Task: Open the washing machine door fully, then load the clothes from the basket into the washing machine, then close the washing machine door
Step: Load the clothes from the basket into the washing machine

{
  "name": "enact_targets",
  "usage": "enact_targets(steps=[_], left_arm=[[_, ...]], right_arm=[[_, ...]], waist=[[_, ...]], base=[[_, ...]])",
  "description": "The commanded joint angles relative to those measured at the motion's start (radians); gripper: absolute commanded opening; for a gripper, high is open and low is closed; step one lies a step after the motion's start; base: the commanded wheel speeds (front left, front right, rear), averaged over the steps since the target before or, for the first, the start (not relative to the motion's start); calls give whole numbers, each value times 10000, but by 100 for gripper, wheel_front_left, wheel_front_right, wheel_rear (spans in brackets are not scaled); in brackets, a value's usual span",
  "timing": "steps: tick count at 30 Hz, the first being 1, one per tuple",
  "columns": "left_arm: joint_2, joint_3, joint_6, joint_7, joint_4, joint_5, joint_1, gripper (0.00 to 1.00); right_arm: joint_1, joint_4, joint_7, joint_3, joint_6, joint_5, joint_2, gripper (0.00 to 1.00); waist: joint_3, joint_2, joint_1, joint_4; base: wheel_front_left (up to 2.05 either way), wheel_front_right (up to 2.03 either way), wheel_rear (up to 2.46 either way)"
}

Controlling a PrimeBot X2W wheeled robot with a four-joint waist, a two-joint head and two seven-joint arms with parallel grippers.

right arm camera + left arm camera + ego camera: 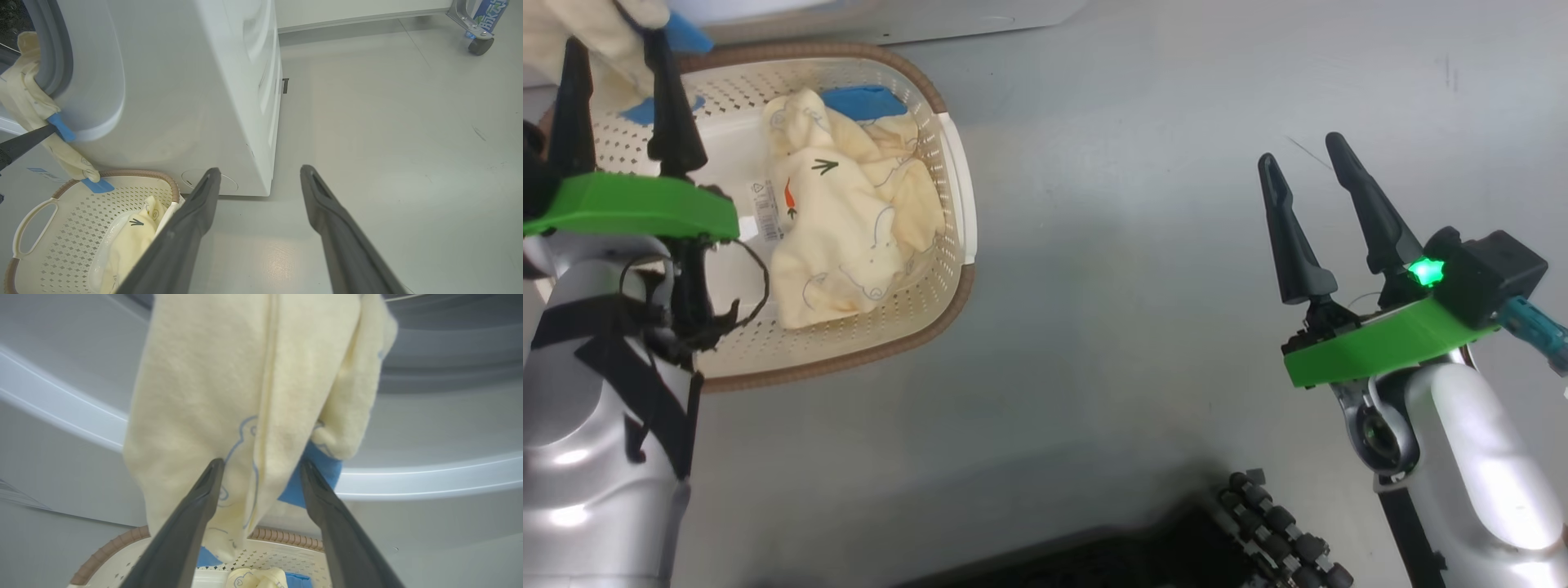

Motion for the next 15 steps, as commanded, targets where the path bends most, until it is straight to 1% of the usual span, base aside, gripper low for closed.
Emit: enact_targets(steps=[1,3,9,10,12,13,14,15], left_arm=[[183,256,-111,-133,-241,136,-130,100],[69,396,-187,-134,-265,88,-300,100],[-10,938,-270,-136,-91,202,-912,100],[42,939,-299,-136,-9,317,-1038,98],[10,1033,-368,-136,120,351,-1252,45],[41,1015,-397,-136,130,476,-1335,17],[16,1048,-427,-136,117,514,-1393,0],[-6,1105,-445,-136,76,560,-1423,0]], right_arm=[[79,-266,-95,127,-4,-37,-84,100],[73,-263,-95,116,-4,-42,-77,100],[15,-201,-95,131,-4,-17,-16,100],[16,-190,-95,140,-4,-5,-8,100],[10,-168,-95,145,-4,39,6,100],[5,-159,-95,145,-4,45,9,100],[2,-150,-95,140,-4,48,13,100],[1,-140,-95,123,-4,41,16,100]], waist=[[80,0,0,10],[133,0,0,20],[176,0,0,-19],[172,0,0,-27],[149,0,0,-36],[132,0,0,-32],[117,0,0,-27],[91,0,0,-11]], base=[[0,0,0],[0,0,0],[0,0,0],[0,0,0],[0,0,0],[0,0,0],[0,0,0],[0,0,0]])
